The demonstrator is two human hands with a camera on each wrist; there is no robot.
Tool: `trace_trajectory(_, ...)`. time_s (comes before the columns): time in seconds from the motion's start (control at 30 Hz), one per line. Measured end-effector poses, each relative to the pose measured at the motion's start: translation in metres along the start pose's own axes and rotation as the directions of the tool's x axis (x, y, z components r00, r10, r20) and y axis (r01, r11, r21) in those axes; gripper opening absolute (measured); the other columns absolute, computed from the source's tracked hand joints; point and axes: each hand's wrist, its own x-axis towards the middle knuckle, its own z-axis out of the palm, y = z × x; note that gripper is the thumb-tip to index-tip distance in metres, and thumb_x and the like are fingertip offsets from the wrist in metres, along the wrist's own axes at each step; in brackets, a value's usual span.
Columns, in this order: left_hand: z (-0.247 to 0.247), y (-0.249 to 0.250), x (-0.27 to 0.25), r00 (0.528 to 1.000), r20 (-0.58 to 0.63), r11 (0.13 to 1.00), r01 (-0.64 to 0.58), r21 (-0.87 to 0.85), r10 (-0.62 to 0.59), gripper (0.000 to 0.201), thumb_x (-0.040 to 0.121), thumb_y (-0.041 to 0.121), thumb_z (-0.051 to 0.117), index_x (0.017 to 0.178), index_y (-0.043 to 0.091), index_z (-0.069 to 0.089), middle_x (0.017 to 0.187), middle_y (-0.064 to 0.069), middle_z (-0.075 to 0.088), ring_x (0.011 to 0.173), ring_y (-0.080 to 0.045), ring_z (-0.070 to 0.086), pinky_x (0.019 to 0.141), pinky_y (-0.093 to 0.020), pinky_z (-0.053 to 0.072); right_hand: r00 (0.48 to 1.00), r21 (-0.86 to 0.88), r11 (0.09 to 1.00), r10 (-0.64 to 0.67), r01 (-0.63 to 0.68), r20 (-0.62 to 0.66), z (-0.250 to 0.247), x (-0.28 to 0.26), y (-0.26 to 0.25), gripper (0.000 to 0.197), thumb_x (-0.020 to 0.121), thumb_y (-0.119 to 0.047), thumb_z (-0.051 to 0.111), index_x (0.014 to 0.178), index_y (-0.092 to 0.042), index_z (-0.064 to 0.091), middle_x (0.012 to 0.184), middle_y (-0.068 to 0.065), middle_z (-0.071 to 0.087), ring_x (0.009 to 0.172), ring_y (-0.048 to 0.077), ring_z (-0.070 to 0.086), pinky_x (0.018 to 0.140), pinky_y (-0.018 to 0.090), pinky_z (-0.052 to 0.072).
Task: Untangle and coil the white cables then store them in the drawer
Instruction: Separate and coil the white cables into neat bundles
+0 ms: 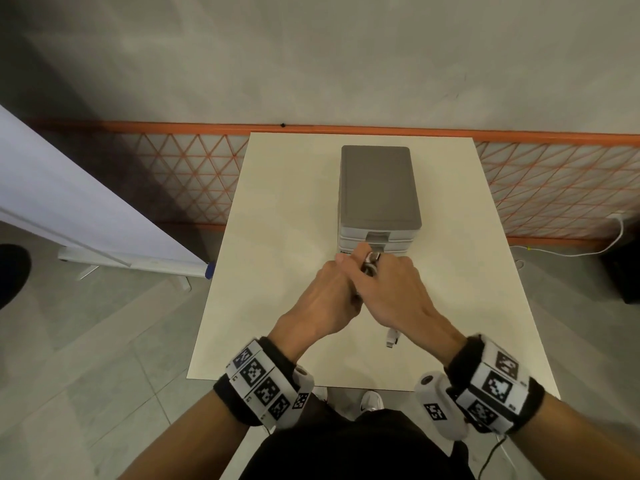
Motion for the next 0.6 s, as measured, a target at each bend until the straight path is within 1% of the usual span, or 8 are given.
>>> trace_trajectory(0.07, 0.002, 0.002, -0.001, 0.999, 0.015, 0.998, 0.032, -0.060, -0.031, 0.045, 0.080, -0.010, 0.052, 0.103, 0.024, 0.033, 0.077, 0.006, 0.049, 0.058, -0.012, 0.047, 0.043, -0.017, 0.031, 0.995, -0.011, 0.999, -0.050, 0.050, -0.090, 0.003, 0.005, 0.003, 0.070, 0.076, -0.080, 0.036, 0.065, -0.013, 0.054, 0.054, 0.000, 0.057, 0.052, 0.020, 0.056, 0.053, 0.034, 0.047)
trace_trajectory(0.13, 0.005, 0.003, -0.003, 0.999, 0.014, 0.991, 0.033, -0.127, -0.031, 0.045, 0.082, -0.010, 0.052, 0.097, 0.028, 0.035, 0.078, 0.010, 0.048, 0.056, -0.011, 0.049, 0.042, -0.014, 0.035, 0.980, -0.028, 0.993, -0.122, 0.119, -0.157, 0.003, 0.010, 0.004, 0.066, 0.077, -0.076, 0.037, 0.070, -0.012, 0.052, 0.057, -0.001, 0.057, 0.054, 0.021, 0.055, 0.053, 0.035, 0.048)
trace_trajectory(0.2, 0.007, 0.003, -0.003, 0.999, 0.011, 0.984, 0.043, -0.173, -0.042, 0.046, 0.084, -0.006, 0.055, 0.092, 0.035, 0.035, 0.076, 0.006, 0.052, 0.054, -0.013, 0.052, 0.042, -0.016, 0.038, 0.957, -0.068, 0.976, -0.217, 0.208, -0.195, 0.002, 0.014, 0.005, 0.062, 0.080, -0.072, 0.037, 0.073, -0.012, 0.052, 0.061, -0.002, 0.058, 0.057, 0.021, 0.054, 0.054, 0.032, 0.045)
trace_trajectory(0.27, 0.008, 0.002, -0.002, 0.998, 0.010, 0.974, 0.069, -0.217, -0.069, 0.043, 0.084, 0.000, 0.059, 0.100, 0.034, 0.036, 0.078, 0.000, 0.058, 0.056, -0.017, 0.059, 0.043, -0.021, 0.045, 0.932, -0.115, 0.949, -0.312, 0.294, -0.186, 0.001, 0.017, 0.006, 0.059, 0.084, -0.068, 0.035, 0.076, -0.012, 0.055, 0.068, -0.002, 0.061, 0.062, 0.020, 0.054, 0.056, 0.031, 0.043)
trace_trajectory(0.33, 0.008, 0.002, 0.000, 0.994, 0.018, 0.963, 0.112, -0.245, -0.111, 0.044, 0.085, 0.008, 0.063, 0.112, 0.032, 0.038, 0.079, -0.002, 0.063, 0.059, -0.019, 0.063, 0.044, -0.025, 0.049, 0.906, -0.142, 0.920, -0.387, 0.366, -0.171, 0.000, 0.021, 0.009, 0.057, 0.090, -0.063, 0.031, 0.074, -0.013, 0.053, 0.066, -0.001, 0.061, 0.060, 0.020, 0.053, 0.053, 0.031, 0.040)
trace_trajectory(0.43, 0.008, 0.002, 0.000, 0.987, 0.009, 0.946, 0.155, -0.286, -0.159, 0.056, 0.084, 0.017, 0.068, 0.129, 0.028, 0.036, 0.078, 0.001, 0.065, 0.062, -0.014, 0.063, 0.047, -0.017, 0.044, 0.881, -0.131, 0.899, -0.436, 0.418, -0.184, -0.001, 0.026, 0.013, 0.059, 0.095, -0.055, 0.023, 0.073, -0.011, 0.054, 0.062, 0.000, 0.060, 0.056, 0.020, 0.052, 0.051, 0.031, 0.039)
trace_trajectory(0.5, 0.009, 0.001, 0.002, 0.987, -0.008, 0.938, 0.152, -0.313, -0.162, 0.062, 0.083, 0.018, 0.069, 0.132, 0.031, 0.034, 0.079, 0.001, 0.067, 0.064, -0.015, 0.064, 0.048, -0.019, 0.046, 0.866, -0.108, 0.889, -0.459, 0.446, -0.197, -0.001, 0.029, 0.015, 0.061, 0.098, -0.052, 0.021, 0.074, -0.009, 0.058, 0.062, 0.002, 0.061, 0.056, 0.020, 0.054, 0.052, 0.033, 0.042)
trace_trajectory(0.6, 0.009, 0.002, 0.003, 0.987, -0.013, 0.926, 0.143, -0.349, -0.157, 0.065, 0.083, 0.020, 0.072, 0.134, 0.033, 0.034, 0.085, 0.000, 0.070, 0.069, -0.017, 0.068, 0.056, -0.030, 0.055, 0.858, -0.103, 0.879, -0.476, 0.465, -0.193, -0.001, 0.032, 0.015, 0.065, 0.100, -0.053, 0.021, 0.078, -0.007, 0.062, 0.064, 0.004, 0.064, 0.058, 0.021, 0.058, 0.056, 0.039, 0.048)
